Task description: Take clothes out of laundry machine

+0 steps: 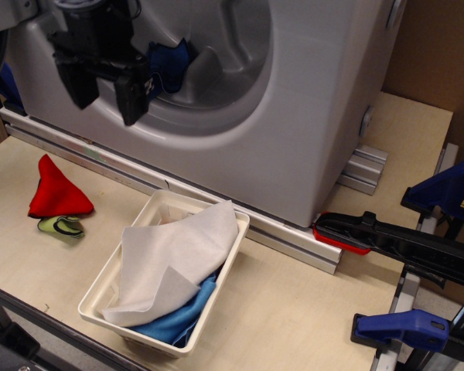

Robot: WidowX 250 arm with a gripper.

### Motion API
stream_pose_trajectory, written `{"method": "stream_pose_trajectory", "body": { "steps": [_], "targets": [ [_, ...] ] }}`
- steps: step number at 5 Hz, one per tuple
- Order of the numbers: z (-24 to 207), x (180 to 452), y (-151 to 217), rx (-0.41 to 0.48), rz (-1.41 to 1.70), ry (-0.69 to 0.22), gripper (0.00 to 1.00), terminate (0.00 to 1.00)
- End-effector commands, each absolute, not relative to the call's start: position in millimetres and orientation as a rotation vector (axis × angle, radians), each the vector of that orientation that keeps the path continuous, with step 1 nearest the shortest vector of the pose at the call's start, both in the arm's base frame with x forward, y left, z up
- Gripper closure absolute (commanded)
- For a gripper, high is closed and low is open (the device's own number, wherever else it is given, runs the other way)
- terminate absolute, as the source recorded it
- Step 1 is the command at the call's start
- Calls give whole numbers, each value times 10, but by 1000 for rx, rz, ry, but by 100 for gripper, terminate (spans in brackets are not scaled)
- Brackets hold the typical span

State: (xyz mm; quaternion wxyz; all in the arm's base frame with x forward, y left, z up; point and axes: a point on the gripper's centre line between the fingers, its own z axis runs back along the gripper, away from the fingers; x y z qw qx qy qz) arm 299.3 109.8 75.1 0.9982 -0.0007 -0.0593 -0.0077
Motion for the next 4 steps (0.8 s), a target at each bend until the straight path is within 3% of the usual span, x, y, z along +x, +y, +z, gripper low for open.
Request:
{"method": "stream_pose_trajectory", "body": {
  "steps": [1, 2, 4],
  "targets": [
    [1064, 3453, 1273, 58, -2, -326, 0, 0],
    [1064, 3598, 1360, 52, 10, -352, 0, 0],
    [685, 3832, 1408, -13, 40, -254, 0, 0]
  ]
}}
